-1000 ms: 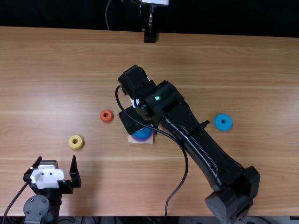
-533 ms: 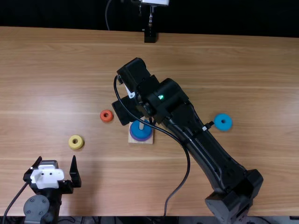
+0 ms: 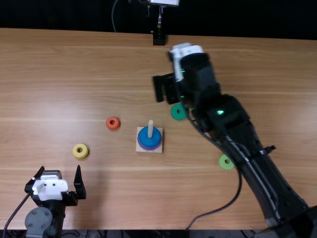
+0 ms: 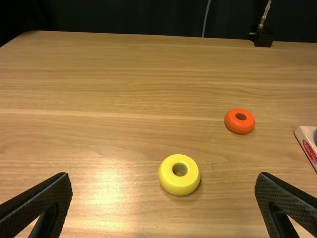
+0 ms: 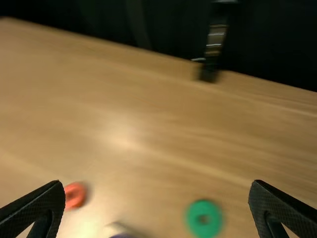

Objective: Build the Hanoi tower: stack the rings onto the peg from bottom to top in this color order: purple, dark blue, light blue, dark green, light green, yellow, orange.

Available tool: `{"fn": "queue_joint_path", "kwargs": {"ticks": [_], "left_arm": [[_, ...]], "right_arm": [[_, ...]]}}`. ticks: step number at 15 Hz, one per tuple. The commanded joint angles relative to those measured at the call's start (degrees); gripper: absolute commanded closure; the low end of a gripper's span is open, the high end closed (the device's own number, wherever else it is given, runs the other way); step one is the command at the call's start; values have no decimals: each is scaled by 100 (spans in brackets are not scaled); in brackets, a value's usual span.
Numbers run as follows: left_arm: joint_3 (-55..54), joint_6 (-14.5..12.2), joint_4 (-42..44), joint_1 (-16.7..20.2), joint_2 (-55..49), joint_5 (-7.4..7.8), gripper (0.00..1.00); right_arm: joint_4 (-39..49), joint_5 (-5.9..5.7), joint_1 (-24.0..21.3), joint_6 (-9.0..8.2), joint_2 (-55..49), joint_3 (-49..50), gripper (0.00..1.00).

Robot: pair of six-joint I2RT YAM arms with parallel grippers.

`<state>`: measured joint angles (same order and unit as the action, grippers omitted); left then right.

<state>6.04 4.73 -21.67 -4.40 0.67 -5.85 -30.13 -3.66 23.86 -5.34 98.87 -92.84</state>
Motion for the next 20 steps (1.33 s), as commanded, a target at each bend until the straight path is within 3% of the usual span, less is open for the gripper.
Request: {"fn": "queue_joint_path", "kwargs": {"ticks": [1,3,5,6,8,9,12,20], "left_arm": [[-604,1,-480,1,-67,-48,0],[-604,1,-480,1,-67,-48,0],[-604,1,-491,1,-67,-48,0],[-604,1,-480,1,-67,-48,0],[-604,1,-480,1,-67,-48,0],[-604,1,-480,1,-67,-48,0],[-604,1,-480,1,-67,-48,0],[-604,1,-480,1,-67,-48,0]], "right_arm": [[222,-87,-347,28,-96,591,0],[212,-66,-865,39,-96,802,0],[159,-45,-1516,229,-131,1013,0],[159,18,-1832,345,-201,1259,0],[159,482,-2184,672,-333,1602,0],[159,535,-2342,756,-333,1769,0],[159,609,-2579,788,-368,2446,0],[-136,545,-2579,777,-483,2507,0]]}}
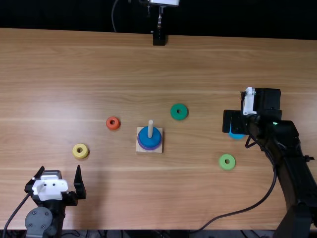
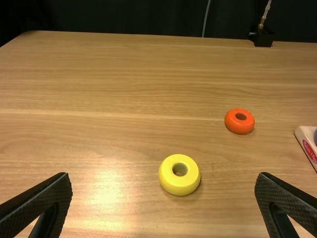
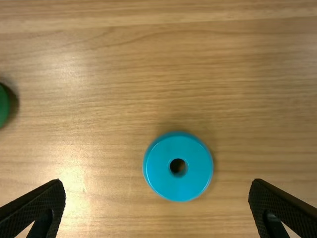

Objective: Build the Hanoi tower: stack the rings onto the peg from bottom to top in this color order: purple, dark blue, light blue, dark green, light green, yellow, orange.

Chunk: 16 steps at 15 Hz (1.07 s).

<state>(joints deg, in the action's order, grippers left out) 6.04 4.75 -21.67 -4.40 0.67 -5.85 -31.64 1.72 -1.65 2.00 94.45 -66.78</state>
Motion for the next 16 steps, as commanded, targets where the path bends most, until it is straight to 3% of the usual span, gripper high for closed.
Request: {"fn": "queue_joint_path", "kwargs": {"ticks": [1,13,14,16], "left_arm": [[-604,-1,-491,1,-67,-48,0],[-604,-1,-480,1,-67,-48,0],[-604,-1,-491,1,-67,-48,0],[-604,-1,-480,1,-67,-48,0]], "right_arm": [[15,-3,-37,32,64,-98,0],[-28,-56,-169,-31,1137,-485,0],[-38,-77,-178,-31,1145,-485,0],[-80,-277,-230,-42,1145,-485,0]]}}
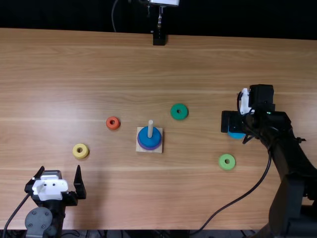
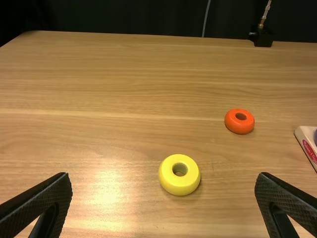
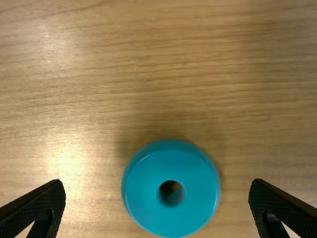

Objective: Build the Hanoi tower: stack the rings onto the peg from bottom to top in this color order: purple, dark blue, light blue, dark green, light green, yellow, orange.

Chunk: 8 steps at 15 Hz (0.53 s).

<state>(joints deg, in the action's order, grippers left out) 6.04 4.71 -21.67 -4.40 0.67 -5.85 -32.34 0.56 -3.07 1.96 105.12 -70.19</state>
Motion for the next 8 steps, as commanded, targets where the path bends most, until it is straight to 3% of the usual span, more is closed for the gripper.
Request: {"fn": "queue_joint_path", "kwargs": {"ticks": [1,8], "left_arm": [[-604,4,-480,1,-67,-48,0],[-604,4,-480,1,-67,-48,0]], "right_arm": [[-10,-182,-97,-48,79,-144,0],[-21,-172,-106,-37,421,-153,0]]}}
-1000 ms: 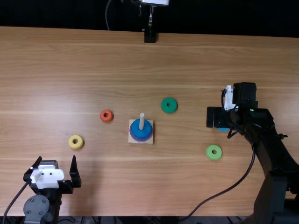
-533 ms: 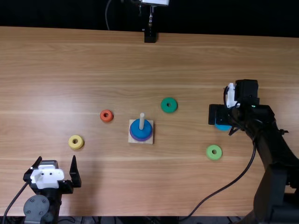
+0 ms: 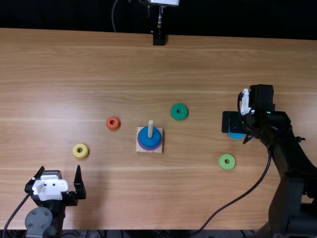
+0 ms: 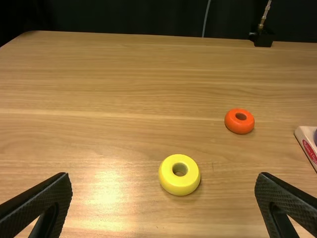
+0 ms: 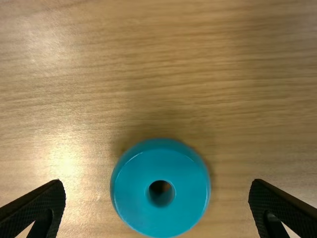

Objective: Build the Hanoi tower: stack the rings onto the peg from bottom to top in this color order: purple, dark blue, light blue, dark green, light green, yellow, orange.

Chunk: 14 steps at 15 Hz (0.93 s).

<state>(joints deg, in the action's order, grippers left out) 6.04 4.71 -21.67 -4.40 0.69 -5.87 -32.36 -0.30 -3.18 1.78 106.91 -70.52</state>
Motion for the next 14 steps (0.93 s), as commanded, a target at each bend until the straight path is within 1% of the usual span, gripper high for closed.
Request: {"fn": "queue_joint_path", "kwargs": {"ticks": [1,7,8,9,10,11,12,14], "left_arm": [[-604,4,-480,1,-69,-46,0],[-604,4,-480,1,-69,-46,0],[-604,4,-480,1,-69,-46,0],[-604,4,-491,1,-69,-46,0],[-604,4,-491,1,-69,-46,0],[-604,4,-480,1,-69,-46,0],[-604,4,-491,1,-69,-46,0],[-604,4,-480,1,-69,-46,0]], "right_arm": [[-29,-87,-95,-20,277,-120,0],[-261,-87,-95,-30,286,-181,0],[-261,-87,-95,-20,286,-172,18],[-251,-87,-95,-20,286,-164,49],[-240,-76,-95,-30,286,-146,75],[-251,-65,-95,-30,286,-137,91],[-251,-23,-95,-30,277,-129,100],[-230,-13,-86,-30,277,-129,100]]}}
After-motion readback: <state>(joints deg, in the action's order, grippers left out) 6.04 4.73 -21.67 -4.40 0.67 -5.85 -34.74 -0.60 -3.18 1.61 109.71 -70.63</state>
